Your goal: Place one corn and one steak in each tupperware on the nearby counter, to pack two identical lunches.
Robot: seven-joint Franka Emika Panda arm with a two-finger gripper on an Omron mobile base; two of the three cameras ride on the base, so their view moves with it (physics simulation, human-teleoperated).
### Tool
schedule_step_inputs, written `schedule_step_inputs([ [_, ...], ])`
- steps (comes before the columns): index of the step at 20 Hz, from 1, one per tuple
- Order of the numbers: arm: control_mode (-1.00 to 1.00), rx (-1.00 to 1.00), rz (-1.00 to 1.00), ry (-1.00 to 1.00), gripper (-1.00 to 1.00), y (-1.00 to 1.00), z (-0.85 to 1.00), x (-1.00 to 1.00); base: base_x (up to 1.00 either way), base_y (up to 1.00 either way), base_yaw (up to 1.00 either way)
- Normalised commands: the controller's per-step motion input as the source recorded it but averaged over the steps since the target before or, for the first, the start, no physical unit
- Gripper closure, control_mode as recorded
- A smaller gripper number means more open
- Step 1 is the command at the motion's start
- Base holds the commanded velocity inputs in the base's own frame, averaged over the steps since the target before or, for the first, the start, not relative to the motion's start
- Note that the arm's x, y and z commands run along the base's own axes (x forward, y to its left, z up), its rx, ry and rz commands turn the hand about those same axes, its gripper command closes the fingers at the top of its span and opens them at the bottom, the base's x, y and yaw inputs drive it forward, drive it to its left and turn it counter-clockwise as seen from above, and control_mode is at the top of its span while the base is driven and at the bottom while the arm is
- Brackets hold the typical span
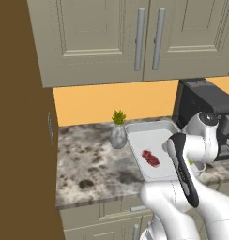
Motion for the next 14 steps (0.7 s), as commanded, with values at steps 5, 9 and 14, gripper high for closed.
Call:
schedule_step_inputs([
  [5,-1.00,-0.01,0.00,0.05,1.00,-0.12,-0.35,0.37,0.00,0.00,0.00],
  [9,-1.00,-0.01,0.00,0.05,1.00,-0.06,-0.32,0.38,0.00,0.00,0.00],
  [14,-1.00,-0.01,0.00,0.05,1.00,-0.07,-0.33,0.38,0.00,0.00,0.00],
])
